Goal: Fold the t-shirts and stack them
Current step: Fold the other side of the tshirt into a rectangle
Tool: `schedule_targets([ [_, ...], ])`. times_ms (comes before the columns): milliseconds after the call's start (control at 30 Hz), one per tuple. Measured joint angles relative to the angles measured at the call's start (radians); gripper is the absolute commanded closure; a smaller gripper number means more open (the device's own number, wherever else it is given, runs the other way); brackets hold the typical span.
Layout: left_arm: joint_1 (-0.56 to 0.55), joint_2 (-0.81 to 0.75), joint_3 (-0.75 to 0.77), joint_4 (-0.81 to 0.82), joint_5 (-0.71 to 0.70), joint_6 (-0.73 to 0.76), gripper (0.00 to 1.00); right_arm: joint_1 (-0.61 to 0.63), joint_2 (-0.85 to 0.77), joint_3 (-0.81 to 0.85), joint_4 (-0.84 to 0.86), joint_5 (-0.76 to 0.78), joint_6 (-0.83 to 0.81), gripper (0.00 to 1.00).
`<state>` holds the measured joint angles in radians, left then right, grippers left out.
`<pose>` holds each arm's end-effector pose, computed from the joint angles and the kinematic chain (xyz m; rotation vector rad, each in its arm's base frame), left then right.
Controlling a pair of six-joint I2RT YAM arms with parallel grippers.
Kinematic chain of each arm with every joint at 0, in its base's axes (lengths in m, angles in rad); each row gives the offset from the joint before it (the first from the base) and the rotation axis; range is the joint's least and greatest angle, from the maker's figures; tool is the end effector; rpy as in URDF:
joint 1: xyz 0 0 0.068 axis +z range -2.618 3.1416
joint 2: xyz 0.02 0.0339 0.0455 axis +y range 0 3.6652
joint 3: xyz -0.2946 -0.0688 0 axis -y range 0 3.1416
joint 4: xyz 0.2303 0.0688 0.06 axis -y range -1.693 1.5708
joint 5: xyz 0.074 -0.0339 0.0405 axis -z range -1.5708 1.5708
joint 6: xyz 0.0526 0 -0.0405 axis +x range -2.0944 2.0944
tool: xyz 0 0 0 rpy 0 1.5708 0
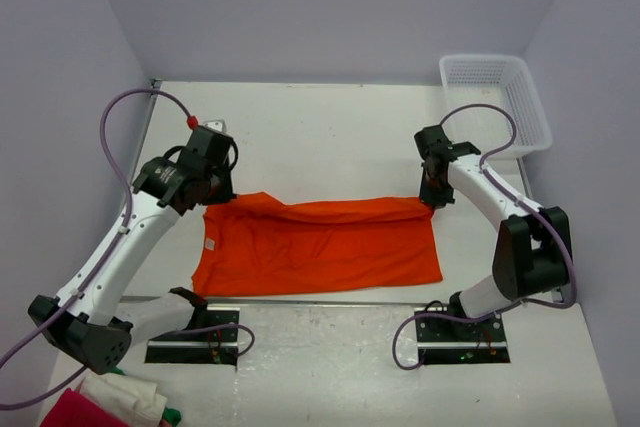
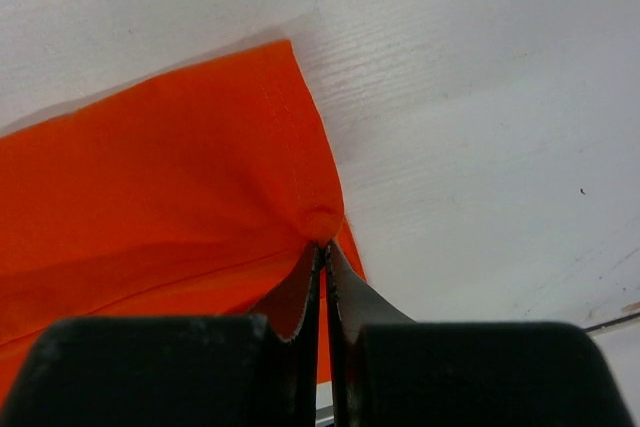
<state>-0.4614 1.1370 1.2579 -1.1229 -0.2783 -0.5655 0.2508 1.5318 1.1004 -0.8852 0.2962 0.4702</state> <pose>0.1718 -0.0693 0.3632 -0.2336 2.5052 -0.0543 0.2693 0.0531 0.2458 0.3582 2.7666 -0.2636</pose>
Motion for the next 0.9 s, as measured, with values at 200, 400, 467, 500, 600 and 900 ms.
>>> schedule_targets([
  [200, 0.0, -0.051, -0.014, -0.029, 0.002, -0.005, 1.0, 0.017, -0.021, -0.025, 0.0, 0.0, 0.01, 1.0],
  [400, -0.002, -0.088, -0.046, -0.05, 0.006, -0.019, 1.0, 0.02, -0.032, -0.058, 0.002, 0.0, 0.022, 1.0],
  [467, -0.003, -0.091, -0.058, -0.057, 0.01, -0.019, 1.0, 0.024, -0.035, -0.067, 0.0, 0.0, 0.027, 1.0],
  [500, -0.004, -0.092, -0.064, -0.06, 0.013, -0.019, 1.0, 0.024, -0.037, -0.071, 0.0, 0.0, 0.029, 1.0],
  [600, -0.005, -0.093, -0.077, -0.068, 0.018, -0.019, 1.0, 0.027, -0.05, -0.082, -0.002, -0.001, 0.037, 1.0],
  [900, -0.007, -0.109, -0.096, -0.078, 0.04, -0.018, 1.0, 0.047, -0.101, -0.114, -0.002, -0.011, 0.055, 1.0],
])
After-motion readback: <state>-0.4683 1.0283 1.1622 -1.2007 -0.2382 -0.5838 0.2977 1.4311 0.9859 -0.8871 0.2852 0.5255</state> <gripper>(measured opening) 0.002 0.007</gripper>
